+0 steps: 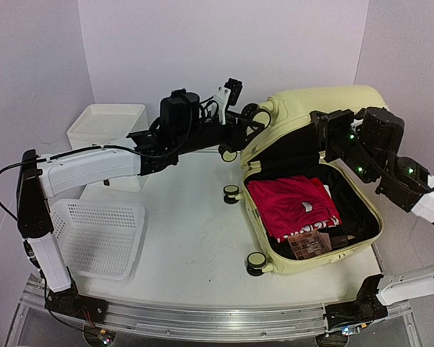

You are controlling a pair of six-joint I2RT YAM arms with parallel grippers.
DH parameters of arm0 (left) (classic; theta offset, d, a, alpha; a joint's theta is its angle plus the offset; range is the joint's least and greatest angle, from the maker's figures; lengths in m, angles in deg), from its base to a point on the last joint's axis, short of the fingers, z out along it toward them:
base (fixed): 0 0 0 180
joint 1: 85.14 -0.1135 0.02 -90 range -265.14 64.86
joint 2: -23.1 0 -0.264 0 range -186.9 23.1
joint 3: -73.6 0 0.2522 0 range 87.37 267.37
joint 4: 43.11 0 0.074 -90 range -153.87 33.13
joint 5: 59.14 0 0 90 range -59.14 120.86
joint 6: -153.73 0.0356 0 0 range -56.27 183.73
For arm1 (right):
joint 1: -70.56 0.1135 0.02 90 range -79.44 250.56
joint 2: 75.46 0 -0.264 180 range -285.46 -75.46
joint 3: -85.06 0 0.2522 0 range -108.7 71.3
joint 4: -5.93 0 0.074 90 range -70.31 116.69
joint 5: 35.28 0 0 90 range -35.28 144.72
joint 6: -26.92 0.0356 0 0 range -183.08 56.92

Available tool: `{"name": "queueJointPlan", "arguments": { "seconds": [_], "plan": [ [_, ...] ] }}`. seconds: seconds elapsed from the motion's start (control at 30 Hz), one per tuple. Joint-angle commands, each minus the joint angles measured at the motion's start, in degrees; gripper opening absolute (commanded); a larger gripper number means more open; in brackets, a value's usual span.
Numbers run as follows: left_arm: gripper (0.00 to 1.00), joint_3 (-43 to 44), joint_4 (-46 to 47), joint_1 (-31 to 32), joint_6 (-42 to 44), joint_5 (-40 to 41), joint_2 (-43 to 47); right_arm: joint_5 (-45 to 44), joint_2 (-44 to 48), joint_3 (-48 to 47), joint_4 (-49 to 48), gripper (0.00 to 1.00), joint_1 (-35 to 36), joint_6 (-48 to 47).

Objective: Open, take out, and arrange the luggage

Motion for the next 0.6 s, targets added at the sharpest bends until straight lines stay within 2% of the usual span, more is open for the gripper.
{"name": "queueJointPlan", "arguments": {
  "seconds": [0.0, 0.1, 0.17, 0.27, 0.37, 0.47, 0.57],
  "plan": [
    [0.51, -3.42, 0.83, -0.88, -1.14, 10.12, 4.92, -0.62, -3.31, -2.03, -6.87, 0.00, 0.04, -6.89],
    [0.73, -10.42, -0.07, -0.95, -2.66, 11.40, 10.33, 0.09, -5.57, -4.78, -8.86, 0.00, 0.04, -11.59],
    [0.80, -15.39, -2.58, -0.93, -4.05, 10.91, 15.46, 0.18, -7.12, -5.93, -11.01, 0.00, -0.04, -14.11],
    [0.84, -22.67, -8.01, -0.97, -11.56, 11.54, 21.67, 0.76, -10.21, -8.56, -13.41, 0.00, -0.81, -18.40],
    [0.90, -30.78, -10.79, -0.83, -22.31, 8.92, 24.87, 2.62, -14.26, -11.73, -14.13, 0.00, -2.19, -20.69],
    [0.92, -33.44, -10.67, 0.05, -32.87, 4.58, 21.29, 4.51, -18.08, -15.09, -14.66, 0.00, -3.35, -22.15],
    [0.92, -28.45, -10.81, 0.17, -36.97, -1.28, 13.02, 5.90, -21.18, -18.17, -14.86, 0.00, -4.12, -25.57]
  ]
}}
